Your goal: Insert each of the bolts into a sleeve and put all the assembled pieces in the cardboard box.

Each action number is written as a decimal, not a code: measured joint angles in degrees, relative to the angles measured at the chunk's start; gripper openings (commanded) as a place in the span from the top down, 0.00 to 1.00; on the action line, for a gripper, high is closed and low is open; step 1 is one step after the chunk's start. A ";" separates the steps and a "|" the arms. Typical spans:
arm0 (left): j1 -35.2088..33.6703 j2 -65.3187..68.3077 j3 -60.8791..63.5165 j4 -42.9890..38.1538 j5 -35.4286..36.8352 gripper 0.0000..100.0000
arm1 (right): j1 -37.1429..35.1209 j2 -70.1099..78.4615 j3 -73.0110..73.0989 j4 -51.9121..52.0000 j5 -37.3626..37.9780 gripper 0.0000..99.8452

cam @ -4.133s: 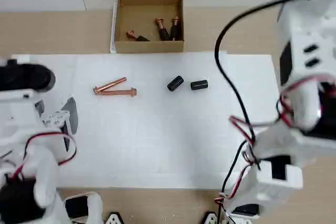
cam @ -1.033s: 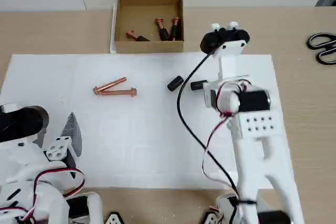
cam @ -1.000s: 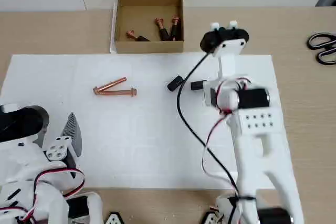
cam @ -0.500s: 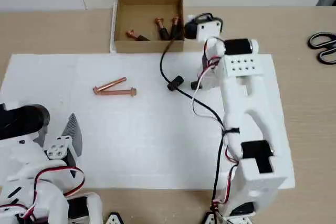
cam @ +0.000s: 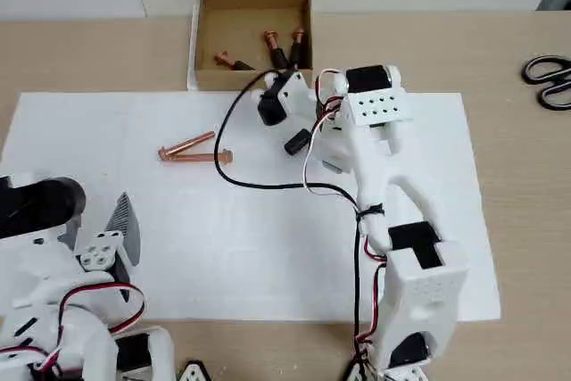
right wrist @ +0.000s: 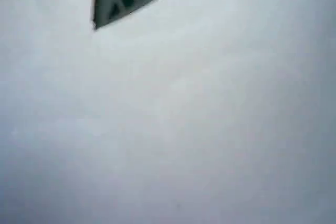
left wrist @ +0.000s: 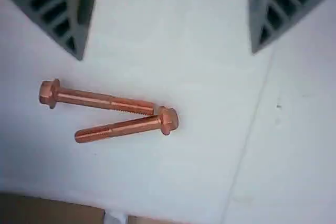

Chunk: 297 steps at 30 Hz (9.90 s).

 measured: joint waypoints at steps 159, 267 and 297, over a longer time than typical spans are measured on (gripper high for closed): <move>16.35 93.89 -44.66 5.45 -39.82 0.81 | 8.88 6.77 -19.43 9.41 -51.52 1.00; 26.64 47.21 -47.65 9.23 -4.66 0.99 | 5.27 -57.67 26.90 0.79 -48.00 1.00; 26.64 39.03 -32.35 -2.20 8.44 0.99 | -1.05 -99.52 100.66 -61.71 -47.74 1.00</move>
